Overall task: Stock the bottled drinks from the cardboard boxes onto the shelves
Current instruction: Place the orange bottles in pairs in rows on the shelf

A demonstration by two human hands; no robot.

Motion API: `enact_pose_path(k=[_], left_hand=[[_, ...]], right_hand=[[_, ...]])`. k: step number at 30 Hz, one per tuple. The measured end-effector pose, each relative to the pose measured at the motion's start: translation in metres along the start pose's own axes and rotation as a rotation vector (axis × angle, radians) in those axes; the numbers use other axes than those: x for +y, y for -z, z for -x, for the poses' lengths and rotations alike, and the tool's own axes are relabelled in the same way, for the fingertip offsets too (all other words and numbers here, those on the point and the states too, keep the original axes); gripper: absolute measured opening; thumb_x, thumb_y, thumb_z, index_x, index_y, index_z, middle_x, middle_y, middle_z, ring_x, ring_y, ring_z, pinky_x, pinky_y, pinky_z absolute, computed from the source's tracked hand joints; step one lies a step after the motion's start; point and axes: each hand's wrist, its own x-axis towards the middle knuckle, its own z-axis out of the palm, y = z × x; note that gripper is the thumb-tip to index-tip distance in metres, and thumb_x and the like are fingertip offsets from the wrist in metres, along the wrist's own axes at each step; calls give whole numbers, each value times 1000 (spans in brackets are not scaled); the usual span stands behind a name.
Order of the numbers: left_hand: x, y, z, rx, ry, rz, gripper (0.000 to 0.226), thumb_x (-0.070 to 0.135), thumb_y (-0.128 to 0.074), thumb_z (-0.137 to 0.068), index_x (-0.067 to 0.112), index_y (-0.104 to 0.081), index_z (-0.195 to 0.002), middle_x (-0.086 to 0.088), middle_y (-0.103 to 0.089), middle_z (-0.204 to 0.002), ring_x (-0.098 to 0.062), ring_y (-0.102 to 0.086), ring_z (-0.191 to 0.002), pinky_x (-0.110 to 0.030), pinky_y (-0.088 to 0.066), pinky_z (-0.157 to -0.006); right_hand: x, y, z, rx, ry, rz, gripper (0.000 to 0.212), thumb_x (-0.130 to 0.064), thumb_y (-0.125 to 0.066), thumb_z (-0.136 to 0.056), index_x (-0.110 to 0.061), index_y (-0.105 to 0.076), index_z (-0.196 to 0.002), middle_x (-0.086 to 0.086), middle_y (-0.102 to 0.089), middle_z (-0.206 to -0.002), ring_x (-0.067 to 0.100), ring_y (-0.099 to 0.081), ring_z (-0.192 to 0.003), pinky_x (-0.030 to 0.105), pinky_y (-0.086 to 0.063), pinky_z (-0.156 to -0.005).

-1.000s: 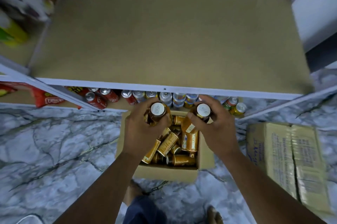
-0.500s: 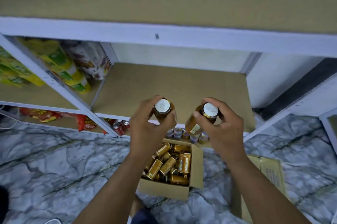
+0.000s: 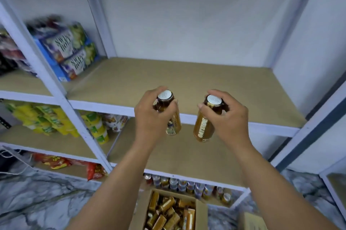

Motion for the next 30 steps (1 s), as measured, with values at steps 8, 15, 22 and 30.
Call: enact_pose_path(k=[8, 15, 22, 30], left_hand=[[-23, 4, -100, -136, 21, -4, 33, 21, -83, -82, 25, -71, -111, 13, -68, -108, 7, -61, -98, -26, -54, -88], [-74, -2, -134, -242, -3, 1, 32, 19, -83, -82, 22, -72, -112, 11, -68, -108, 9, -60, -97, -17, -51, -86], [-96, -16, -153, -254, -10, 2, 36, 21, -83, -85, 19, -72, -118, 12, -66, -110, 8, -60, -94, -10, -45, -86], [-106, -25, -156, -280, -11, 1, 49, 35, -81, -87, 21, -65, -132, 7, -65, -122, -3, -62, -110, -19, -50, -93]], right_hand=[[-10, -56, -81, 6, -24, 56, 32, -24, -87, -78, -34, -74, -106, -21, -73, -102, 1, -68, -93, 19, -53, -86], [20, -96, -106, 49, -109, 115, 33, -22, -86, -80, -31, -74, -108, -23, -71, -109, -4, -67, -97, 11, -50, -84], [36, -114, -129, 15, -131, 167, 36, -25, -86, -80, -30, -74, -113, -25, -69, -108, -8, -64, -97, 10, -49, -83], [46, -114, -134, -70, -132, 138, 59, -41, -86, -79, -37, -63, -133, -19, -66, -124, -4, -61, -111, 23, -51, -100]])
